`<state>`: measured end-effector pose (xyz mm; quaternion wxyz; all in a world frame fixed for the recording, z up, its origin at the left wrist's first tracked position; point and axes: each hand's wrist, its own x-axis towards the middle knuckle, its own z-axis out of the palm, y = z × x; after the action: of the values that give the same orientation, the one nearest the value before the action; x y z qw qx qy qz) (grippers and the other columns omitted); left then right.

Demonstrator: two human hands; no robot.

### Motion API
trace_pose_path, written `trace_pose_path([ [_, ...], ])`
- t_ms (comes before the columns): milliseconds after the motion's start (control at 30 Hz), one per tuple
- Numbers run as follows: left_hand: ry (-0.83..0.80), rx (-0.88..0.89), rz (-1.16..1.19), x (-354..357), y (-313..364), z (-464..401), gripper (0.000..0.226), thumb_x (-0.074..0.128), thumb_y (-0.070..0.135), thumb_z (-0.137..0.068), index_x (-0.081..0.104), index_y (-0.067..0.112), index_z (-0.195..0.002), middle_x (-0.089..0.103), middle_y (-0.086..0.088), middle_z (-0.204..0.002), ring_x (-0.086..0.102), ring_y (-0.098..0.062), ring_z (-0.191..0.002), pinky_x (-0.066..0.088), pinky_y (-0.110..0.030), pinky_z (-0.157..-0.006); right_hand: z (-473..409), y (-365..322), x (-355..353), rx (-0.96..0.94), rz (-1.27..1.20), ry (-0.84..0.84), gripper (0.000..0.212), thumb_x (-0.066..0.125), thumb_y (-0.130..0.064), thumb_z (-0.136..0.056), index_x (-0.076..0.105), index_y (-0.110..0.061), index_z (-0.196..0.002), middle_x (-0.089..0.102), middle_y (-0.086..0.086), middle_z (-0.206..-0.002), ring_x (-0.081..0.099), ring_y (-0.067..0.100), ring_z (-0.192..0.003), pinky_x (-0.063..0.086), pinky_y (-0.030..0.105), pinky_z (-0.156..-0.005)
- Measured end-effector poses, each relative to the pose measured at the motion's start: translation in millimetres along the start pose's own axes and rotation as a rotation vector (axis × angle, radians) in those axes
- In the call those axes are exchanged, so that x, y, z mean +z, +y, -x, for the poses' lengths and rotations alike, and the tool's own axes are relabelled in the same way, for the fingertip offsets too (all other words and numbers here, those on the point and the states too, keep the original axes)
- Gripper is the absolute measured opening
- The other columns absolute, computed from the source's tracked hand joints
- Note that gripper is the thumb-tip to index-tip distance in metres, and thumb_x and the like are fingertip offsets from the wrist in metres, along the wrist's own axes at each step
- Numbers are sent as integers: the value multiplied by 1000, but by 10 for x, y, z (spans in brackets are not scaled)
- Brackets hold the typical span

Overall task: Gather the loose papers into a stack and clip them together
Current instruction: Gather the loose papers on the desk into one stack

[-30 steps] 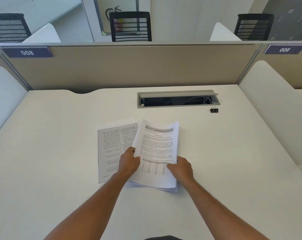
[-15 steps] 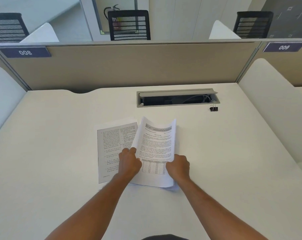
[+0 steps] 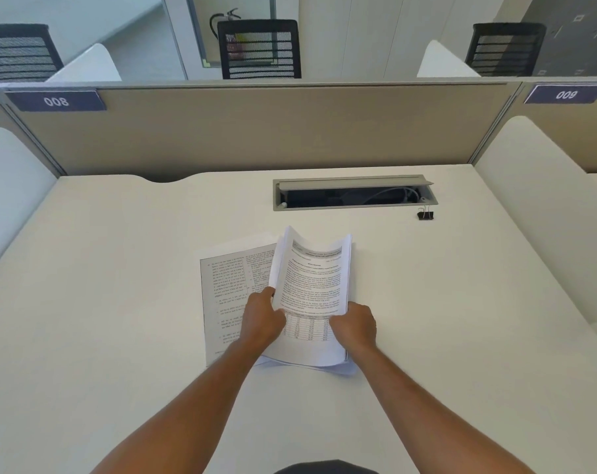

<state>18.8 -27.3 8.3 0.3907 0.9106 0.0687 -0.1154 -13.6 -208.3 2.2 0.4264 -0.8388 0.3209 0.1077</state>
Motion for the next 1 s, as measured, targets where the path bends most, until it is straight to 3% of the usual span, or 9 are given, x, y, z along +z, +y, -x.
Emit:
trace_pose_path([
  [200,-36,-78,161,-62,-6,27,40,63,11,-91,57,18,-130,68,-2,-125,64,-21,-98,57,-36,-80,57,-51,-125,58,-284,-58,28,63,-13,-77,69,-20,-104,73,-1,-107,68,21,-91,58,33,-77],
  [333,-22,-180,299,-120,-15,30,55,64,7,-90,43,19,-139,64,-1,-125,64,-23,-99,54,-31,-68,16,4,-227,165,-504,-86,76,67,-10,-84,32,-18,-151,55,3,-137,62,30,-115,55,47,-97],
  [400,-27,-223,349,-158,-39,21,53,64,6,-90,46,16,-138,64,0,-123,64,-23,-97,53,-29,-65,-49,52,-247,187,-547,-149,62,64,-7,-87,43,-10,-145,59,7,-138,66,31,-113,56,50,-96],
  [467,-53,-225,332,-187,-74,8,38,63,6,-90,61,15,-126,68,-1,-121,67,-24,-96,55,-31,-67,-42,54,-282,135,-520,-206,34,59,1,-89,66,-9,-121,72,10,-121,71,29,-102,58,48,-92],
  [600,72,-235,296,-258,-172,-11,15,60,16,-91,70,15,-103,73,0,-104,69,-25,-96,55,-34,-75,-37,-66,-341,25,-520,-183,29,58,2,-91,71,-23,-97,77,-4,-99,73,20,-89,58,31,-76],
  [700,251,-259,98,-355,-299,-68,33,61,20,-91,63,12,-123,64,-13,-125,58,-32,-115,49,-39,-92,-89,-151,-335,-14,-541,-160,28,60,0,-91,72,-24,-93,77,-4,-99,72,21,-89,57,32,-79],
  [767,251,-304,-146,-423,-410,-87,52,62,19,-87,50,15,-137,47,-17,-138,40,-37,-131,39,-49,-105,-125,-180,-321,-24,-535,-155,26,60,-1,-91,72,-24,-96,77,-2,-101,72,22,-90,57,33,-81],
  [867,161,-329,-345,-495,-524,-68,56,62,20,-81,44,14,-133,42,-14,-132,36,-37,-128,38,-49,-102,-151,-207,-300,-34,-527,-151,25,61,-2,-91,72,-24,-97,77,-2,-103,72,24,-93,59,39,-87],
  [1000,108,-229,-384,-469,-516,-44,50,63,19,-84,47,10,-130,46,-12,-132,39,-36,-125,43,-50,-96,-158,-166,-269,-23,-480,-164,26,60,-2,-91,72,-25,-95,77,-3,-102,72,24,-95,59,41,-89],
])
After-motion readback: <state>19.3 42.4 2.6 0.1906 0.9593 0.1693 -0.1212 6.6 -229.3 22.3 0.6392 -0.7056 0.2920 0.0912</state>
